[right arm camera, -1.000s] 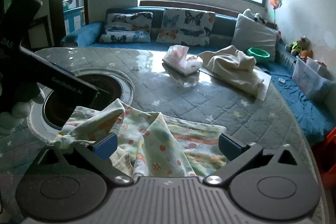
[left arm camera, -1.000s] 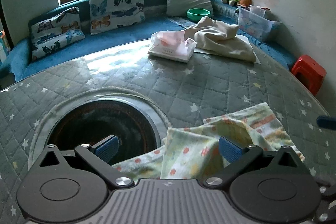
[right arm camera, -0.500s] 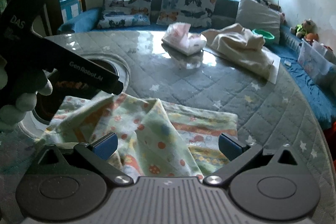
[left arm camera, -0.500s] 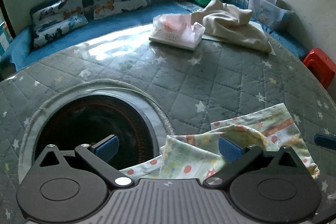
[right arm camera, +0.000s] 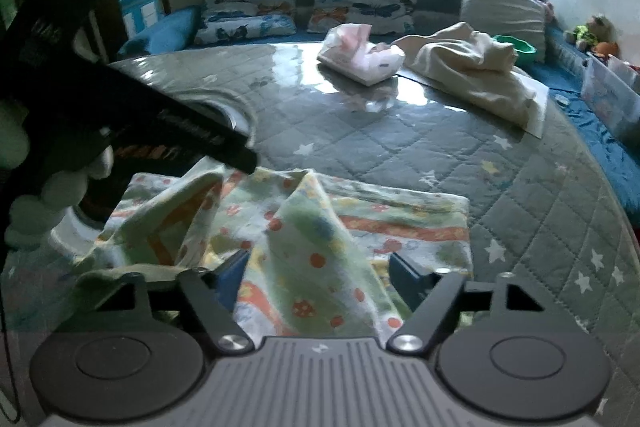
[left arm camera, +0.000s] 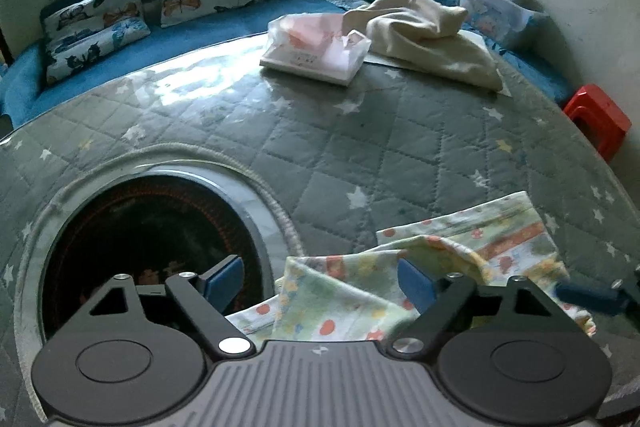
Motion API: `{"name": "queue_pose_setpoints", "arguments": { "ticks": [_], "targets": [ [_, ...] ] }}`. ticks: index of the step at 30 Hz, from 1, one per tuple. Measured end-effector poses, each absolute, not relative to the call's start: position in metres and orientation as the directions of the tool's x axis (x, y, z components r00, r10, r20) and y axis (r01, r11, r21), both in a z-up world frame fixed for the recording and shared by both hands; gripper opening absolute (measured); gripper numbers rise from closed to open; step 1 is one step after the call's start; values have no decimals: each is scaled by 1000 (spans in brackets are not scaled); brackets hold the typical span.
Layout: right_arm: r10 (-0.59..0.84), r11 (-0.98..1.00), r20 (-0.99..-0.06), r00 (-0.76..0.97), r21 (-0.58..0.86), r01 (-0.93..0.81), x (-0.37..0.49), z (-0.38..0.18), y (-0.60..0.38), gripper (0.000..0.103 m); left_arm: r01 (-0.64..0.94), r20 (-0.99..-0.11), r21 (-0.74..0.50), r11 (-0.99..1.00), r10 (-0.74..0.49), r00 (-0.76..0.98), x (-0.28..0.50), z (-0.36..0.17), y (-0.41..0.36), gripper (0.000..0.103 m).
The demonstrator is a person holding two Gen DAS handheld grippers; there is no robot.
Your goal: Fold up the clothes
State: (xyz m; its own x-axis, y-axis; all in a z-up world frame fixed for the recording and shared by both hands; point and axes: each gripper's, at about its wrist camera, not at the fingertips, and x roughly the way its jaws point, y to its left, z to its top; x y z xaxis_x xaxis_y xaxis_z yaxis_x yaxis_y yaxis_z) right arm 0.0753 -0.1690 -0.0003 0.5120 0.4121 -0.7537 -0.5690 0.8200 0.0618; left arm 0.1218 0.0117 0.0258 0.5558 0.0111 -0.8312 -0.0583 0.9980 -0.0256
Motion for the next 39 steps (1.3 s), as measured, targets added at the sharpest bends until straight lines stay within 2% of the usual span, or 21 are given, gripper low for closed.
{"name": "queue_pose_setpoints", "arguments": {
  "ticks": [3,5,7,10,13,23,28,30,32,33,35,36,37,38,39],
  "targets": [
    [418,811,-765,491,70,-582,72,-2,-169,47,-46,-846,-28,999,1,533,123,20,8,71],
    [411,810,-770,488,63,-583,69,-3,-172,30,-41,-856,-42,998,-15,517,121,17,10,57],
    [407,810,-771,490,57,-584,66,-2,-176,20,-28,-857,-56,998,-33,514,116,17,12,38],
    [399,814,-765,506,41,-579,59,0,-185,10,-8,-855,-73,997,-58,516,104,19,16,17],
    [392,822,-752,531,28,-568,49,5,-198,6,18,-837,-79,997,-76,541,83,28,19,7],
    [367,855,-719,590,11,-518,2,20,-244,5,60,-789,-125,990,-136,599,-13,46,45,3],
    [336,866,-756,562,13,-500,-19,11,-262,5,52,-829,-118,992,-127,545,-55,23,58,3],
    [334,874,-752,568,23,-485,-23,11,-272,10,34,-845,-137,990,-134,517,-62,16,67,3],
    [336,889,-741,581,45,-456,-18,14,-276,24,16,-833,-134,991,-121,541,-56,23,69,6],
    [337,895,-736,588,57,-442,-15,16,-278,29,8,-824,-131,991,-113,555,-52,27,70,11],
    [349,899,-717,603,75,-431,-8,19,-275,62,-9,-807,-126,992,-97,582,-44,36,71,25],
    [352,899,-712,608,74,-432,-7,17,-274,64,-17,-798,-124,992,-89,596,-40,40,71,48],
    [355,896,-710,608,74,-437,-3,16,-270,68,-26,-789,-121,992,-81,609,-36,44,71,59],
    [358,894,-710,607,73,-443,1,14,-266,74,-28,-786,-121,992,-78,613,-33,44,71,60],
    [359,894,-713,602,77,-442,4,10,-263,76,-29,-786,-122,992,-78,614,-30,42,71,67]
  ]
}}
